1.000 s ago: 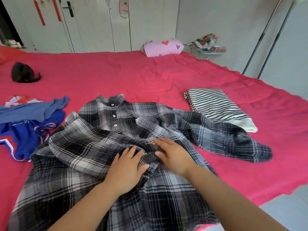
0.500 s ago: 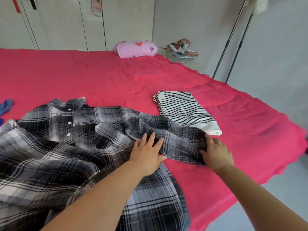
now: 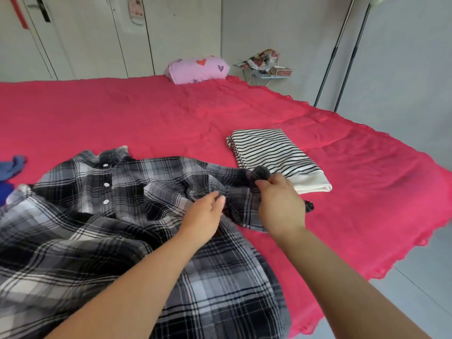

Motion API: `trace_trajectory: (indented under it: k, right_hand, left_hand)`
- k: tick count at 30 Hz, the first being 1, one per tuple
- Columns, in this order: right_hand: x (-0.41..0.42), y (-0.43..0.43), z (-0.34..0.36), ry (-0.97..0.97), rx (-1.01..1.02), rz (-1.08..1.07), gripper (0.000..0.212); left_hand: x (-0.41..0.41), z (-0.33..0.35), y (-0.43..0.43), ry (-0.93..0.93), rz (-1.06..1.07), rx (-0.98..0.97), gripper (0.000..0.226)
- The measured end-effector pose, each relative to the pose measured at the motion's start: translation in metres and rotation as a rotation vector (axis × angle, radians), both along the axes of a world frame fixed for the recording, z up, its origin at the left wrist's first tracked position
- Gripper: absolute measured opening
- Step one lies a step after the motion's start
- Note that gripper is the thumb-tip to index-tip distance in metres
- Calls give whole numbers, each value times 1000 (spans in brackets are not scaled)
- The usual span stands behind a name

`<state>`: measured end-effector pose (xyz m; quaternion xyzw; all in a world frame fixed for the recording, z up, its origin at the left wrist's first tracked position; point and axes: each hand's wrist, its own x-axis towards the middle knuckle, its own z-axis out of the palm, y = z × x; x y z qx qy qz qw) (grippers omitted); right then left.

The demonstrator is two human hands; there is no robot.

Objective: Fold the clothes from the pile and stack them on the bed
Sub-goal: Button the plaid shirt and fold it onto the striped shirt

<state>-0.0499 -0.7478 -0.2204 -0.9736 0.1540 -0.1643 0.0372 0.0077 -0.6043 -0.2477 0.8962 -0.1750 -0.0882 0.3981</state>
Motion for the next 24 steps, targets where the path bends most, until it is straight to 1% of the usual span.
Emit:
trace_trajectory:
  k: [1,3,4,5,6,7,8,9,11,12,13,14,15,16,17,18,20,22,24]
  right_hand:
    - [1,24,9,-79,-9,65,34]
    - [-1,79,21,-241,-18,222,30]
    - [-4,106,21,-244,32,351,34]
    - [-9,132,16,-195,118,494,40]
    - [-15,155,9,-89,215,628,45]
    - [-23,173,4,-24,258,741,45]
    - [-28,184,-3,-40,229,798,41]
    - [-30,187,-11,-70,197,797,35]
    - [-30,182,-26,-97,202,653,29]
    - [-30,176,-31,-73,208,560,34]
    - [-29,171,-36,-28,200,476,46]
    - [-28,166,-38,63,196,404,60]
    - [-28,161,-41,176,241,362,69]
    - [-28,158,-42,252,335,356,70]
    - [-28,158,-43,301,400,376,65]
    - [-29,160,-42,310,414,412,55]
    - [-28,166,-38,259,398,463,35]
    - [-27,175,-32,156,410,499,27]
    - [-26,189,-22,46,457,577,24]
  left_hand:
    - [3,6,12,134,105,-175,52]
    - [12,15,49,505,262,-578,56]
    - [14,18,71,655,301,-716,61]
    - [14,20,94,758,327,-785,66]
    - [14,21,116,806,367,-798,69]
    - [12,22,135,809,419,-767,68]
    - [9,21,151,789,456,-708,64]
    - [4,19,163,758,459,-644,58]
    - [-3,16,173,694,378,-534,47]
    - [-7,13,174,654,329,-472,45]
    - [-11,11,171,585,289,-375,49]
    - [-11,5,167,479,256,-231,58]
    - [-11,0,163,357,246,-49,66]
    - [-12,-1,157,239,250,77,64]
    - [-13,0,152,176,276,101,56]
    - [-12,1,150,177,293,55,48]
    - [-10,14,155,278,341,-164,42]
    - [-6,29,172,340,385,-346,41]
    - [1,40,199,379,471,-563,45]
